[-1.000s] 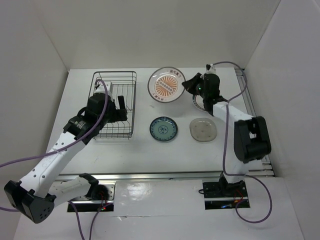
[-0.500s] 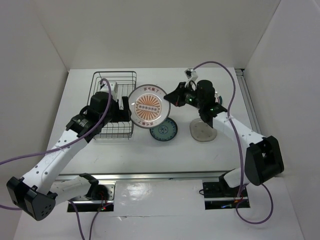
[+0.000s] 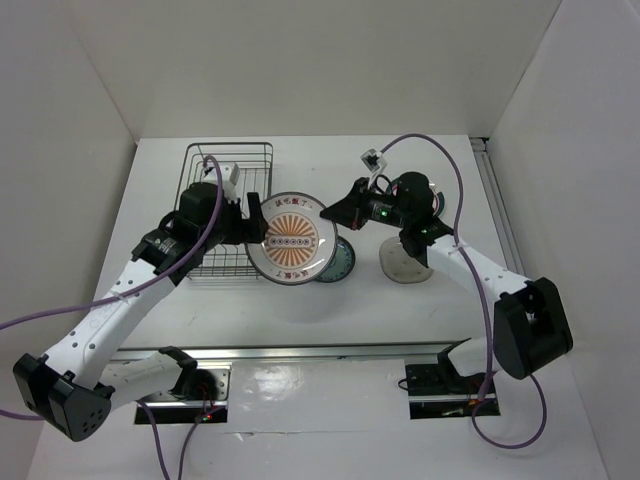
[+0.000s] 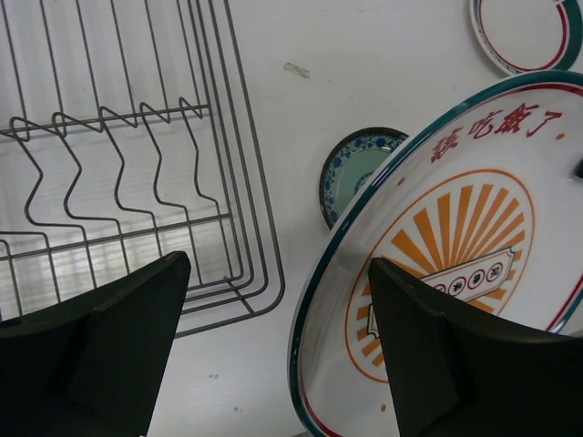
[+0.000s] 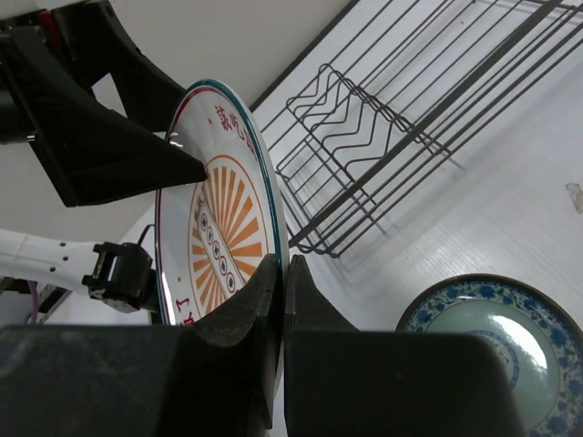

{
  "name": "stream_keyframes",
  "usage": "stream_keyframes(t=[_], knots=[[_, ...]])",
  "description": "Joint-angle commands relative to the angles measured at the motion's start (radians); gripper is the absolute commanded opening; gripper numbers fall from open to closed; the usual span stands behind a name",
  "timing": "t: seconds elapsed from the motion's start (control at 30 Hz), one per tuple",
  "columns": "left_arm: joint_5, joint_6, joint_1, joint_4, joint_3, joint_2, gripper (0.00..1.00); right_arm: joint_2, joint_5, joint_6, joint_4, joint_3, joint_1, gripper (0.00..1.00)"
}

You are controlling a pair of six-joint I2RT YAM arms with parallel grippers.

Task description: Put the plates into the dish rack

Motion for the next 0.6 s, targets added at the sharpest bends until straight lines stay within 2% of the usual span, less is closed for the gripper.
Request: stream_keyframes(t=[0.0, 0.07, 0.1, 0.13, 0.2, 0.23, 0.3, 0.37, 0.43, 0.5, 0.57], knots=[[0.076, 0.014, -0.004, 0.05, 0.006, -0.004, 0.92, -0.044, -0.104, 0.084, 0.221, -0.018, -0.016, 0.0], [0.115, 0.025, -0.004, 0.06, 0.006, -0.013, 0.84, -0.035, -0.113, 0.085, 0.222, -0.018, -0.016, 0.0], [0.159, 0.038, -0.004, 0.072, 0.006, -0.013, 0.74, -0.035, -0.113, 0.085, 0.222, -0.009, -0.016, 0.0], [0.179, 0.038, -0.004, 0.081, 0.006, -0.013, 0.68, -0.035, -0.104, 0.085, 0.209, -0.009, -0.016, 0.0], [0.243, 0.051, -0.004, 0.092, -0.003, -0.013, 0.43, -0.035, -0.104, 0.075, 0.2, 0.0, -0.016, 0.0], [0.263, 0.051, -0.004, 0.092, -0.003, -0.013, 0.23, -0.035, -0.104, 0.075, 0.2, 0.0, -0.016, 0.0], [0.312, 0.063, -0.004, 0.103, -0.003, -0.013, 0.07, -0.035, -0.104, 0.075, 0.212, 0.0, -0.016, 0.0], [0.358, 0.072, -0.004, 0.103, 0.006, 0.008, 0.0, -0.035, -0.094, 0.075, 0.212, 0.0, -0.025, 0.0], [0.369, 0.072, -0.004, 0.103, 0.006, 0.009, 0.0, -0.044, -0.085, 0.075, 0.199, 0.0, -0.025, 0.0], [0.345, 0.072, -0.004, 0.103, 0.006, 0.009, 0.0, -0.044, -0.076, 0.075, 0.189, 0.0, -0.025, 0.35], [0.31, 0.072, -0.004, 0.103, 0.006, 0.009, 0.0, -0.044, -0.064, 0.065, 0.174, 0.0, -0.025, 0.74]])
